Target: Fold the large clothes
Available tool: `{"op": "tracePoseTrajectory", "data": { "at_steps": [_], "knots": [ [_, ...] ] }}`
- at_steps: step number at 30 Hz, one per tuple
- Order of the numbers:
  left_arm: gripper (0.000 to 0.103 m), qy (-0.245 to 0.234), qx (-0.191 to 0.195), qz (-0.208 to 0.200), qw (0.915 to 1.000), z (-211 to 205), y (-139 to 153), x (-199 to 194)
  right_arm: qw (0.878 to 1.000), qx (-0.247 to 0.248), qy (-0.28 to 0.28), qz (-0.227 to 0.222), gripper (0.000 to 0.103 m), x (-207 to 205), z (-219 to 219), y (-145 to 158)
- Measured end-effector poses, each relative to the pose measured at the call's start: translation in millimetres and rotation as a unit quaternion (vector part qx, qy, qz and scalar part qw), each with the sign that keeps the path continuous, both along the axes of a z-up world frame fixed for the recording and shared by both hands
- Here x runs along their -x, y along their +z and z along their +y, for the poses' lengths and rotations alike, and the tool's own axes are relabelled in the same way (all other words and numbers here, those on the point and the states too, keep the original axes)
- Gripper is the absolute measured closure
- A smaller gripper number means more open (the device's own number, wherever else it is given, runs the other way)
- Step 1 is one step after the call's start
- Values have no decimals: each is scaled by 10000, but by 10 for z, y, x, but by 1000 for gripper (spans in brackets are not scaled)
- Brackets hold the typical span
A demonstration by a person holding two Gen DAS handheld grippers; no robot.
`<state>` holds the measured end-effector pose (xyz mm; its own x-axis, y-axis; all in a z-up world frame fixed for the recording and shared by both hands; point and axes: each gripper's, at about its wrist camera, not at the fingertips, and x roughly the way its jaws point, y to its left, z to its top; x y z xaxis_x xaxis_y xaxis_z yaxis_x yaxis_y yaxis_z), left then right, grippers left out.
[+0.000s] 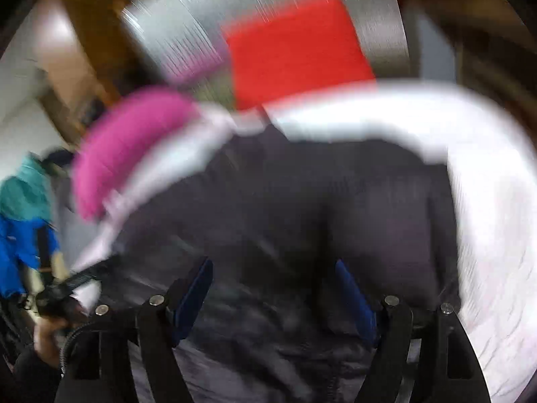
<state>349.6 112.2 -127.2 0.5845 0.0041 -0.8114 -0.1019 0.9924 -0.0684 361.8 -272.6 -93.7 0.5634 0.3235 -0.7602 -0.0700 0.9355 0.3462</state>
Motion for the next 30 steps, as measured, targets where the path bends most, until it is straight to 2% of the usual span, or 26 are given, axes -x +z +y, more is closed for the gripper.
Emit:
{"op": "tracePoseTrajectory", "data": {
  "at_steps": [2, 3, 6, 7, 9, 10, 12, 16, 20, 21, 22, 23, 25, 28, 30],
  "knots": [
    [22, -35, -17, -30, 10000, 16, 36, 3, 9998, 87, 75, -186, 24, 46, 7, 13],
    [22, -20, 98, -114, 9999, 68, 112, 8, 9997, 95, 88, -212, 25, 61, 6, 72],
    [22, 166, 367, -654, 9970, 305, 348, 20, 9982, -110, -8, -590, 25, 78, -82, 325],
    [22, 294, 469, -714, 9959, 401, 384, -7, 9969, -159, -49, -769, 25, 68, -131, 420],
    [22, 578, 952, -596, 9920, 658, 381, -139, 9955, -268, -50, -910, 24, 2, -170, 510],
    [22, 698, 1373, -421, 9872, 817, 331, -254, 9957, -291, 12, -876, 24, -58, -129, 507],
    [24, 816, 1762, -220, 9807, 977, 264, -410, 9963, -159, 142, -837, 24, -118, -5, 432],
    [25, 659, 2201, 150, 9731, 988, 136, -703, 9987, 134, 349, -345, 24, -142, 76, 18],
    [25, 804, 2361, 533, 9669, 988, -80, -991, 9969, 396, 513, -435, 24, -116, 140, -76],
    [37, 868, 2422, 483, 9651, 1000, -92, -1030, 9967, 410, 547, -429, 24, -123, 143, -87],
    [63, 862, 2491, 430, 9637, 991, -95, -1020, 9967, 393, 564, -426, 24, -137, 135, -96],
    [75, 805, 2572, 438, 9620, 987, -99, -1035, 9967, 369, 576, -432, 24, -140, 131, -112],
    [89, 651, 2381, 310, 9686, 919, -28, -1054, 9960, 418, 620, -482, 24, -145, 134, -141],
    [91, 401, 1751, -144, 9836, 773, 129, -1003, 9952, 506, 625, -556, 24, -121, 153, -165],
    [91, 245, 1151, -124, 9930, 653, 81, -1005, 9951, 516, 626, -574, 24, -101, 149, -166]
  ]
}}
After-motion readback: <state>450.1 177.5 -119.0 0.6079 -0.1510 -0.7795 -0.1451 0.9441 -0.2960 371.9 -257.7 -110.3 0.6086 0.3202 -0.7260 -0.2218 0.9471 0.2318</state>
